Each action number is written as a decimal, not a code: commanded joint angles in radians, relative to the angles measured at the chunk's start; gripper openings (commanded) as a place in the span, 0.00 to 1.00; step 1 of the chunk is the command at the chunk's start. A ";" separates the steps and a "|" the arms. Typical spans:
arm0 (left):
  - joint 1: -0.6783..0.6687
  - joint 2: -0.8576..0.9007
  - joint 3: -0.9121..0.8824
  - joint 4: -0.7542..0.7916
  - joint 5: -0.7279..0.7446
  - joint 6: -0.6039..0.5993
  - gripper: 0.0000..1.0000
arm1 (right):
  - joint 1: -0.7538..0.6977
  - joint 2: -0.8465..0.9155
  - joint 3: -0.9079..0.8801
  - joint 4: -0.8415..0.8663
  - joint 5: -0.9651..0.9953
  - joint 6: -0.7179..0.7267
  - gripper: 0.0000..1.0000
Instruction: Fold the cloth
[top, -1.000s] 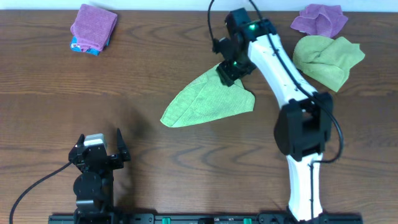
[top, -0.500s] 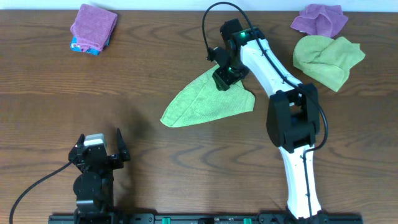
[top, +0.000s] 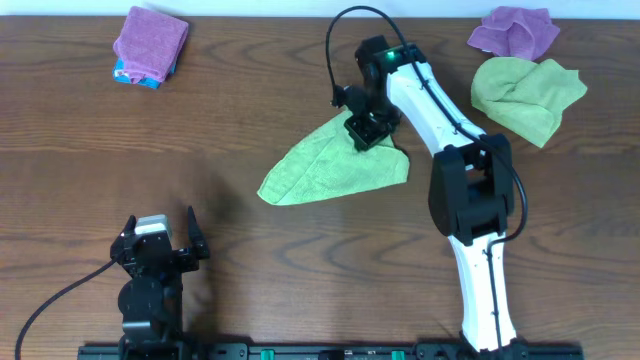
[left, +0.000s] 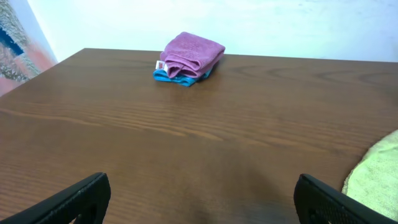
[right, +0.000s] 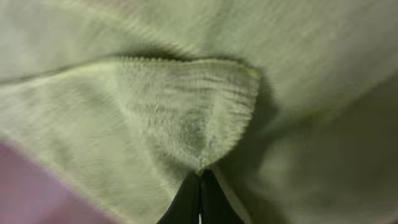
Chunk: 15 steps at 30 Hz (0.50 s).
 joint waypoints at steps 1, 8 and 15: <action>0.006 -0.006 -0.028 -0.008 -0.017 0.014 0.95 | 0.016 -0.022 0.053 -0.056 -0.106 0.054 0.01; 0.006 -0.006 -0.028 -0.008 -0.017 0.014 0.95 | 0.087 -0.220 0.057 -0.129 -0.066 0.070 0.02; 0.006 -0.006 -0.028 -0.008 -0.017 0.014 0.95 | 0.145 -0.297 0.056 -0.254 -0.015 0.085 0.02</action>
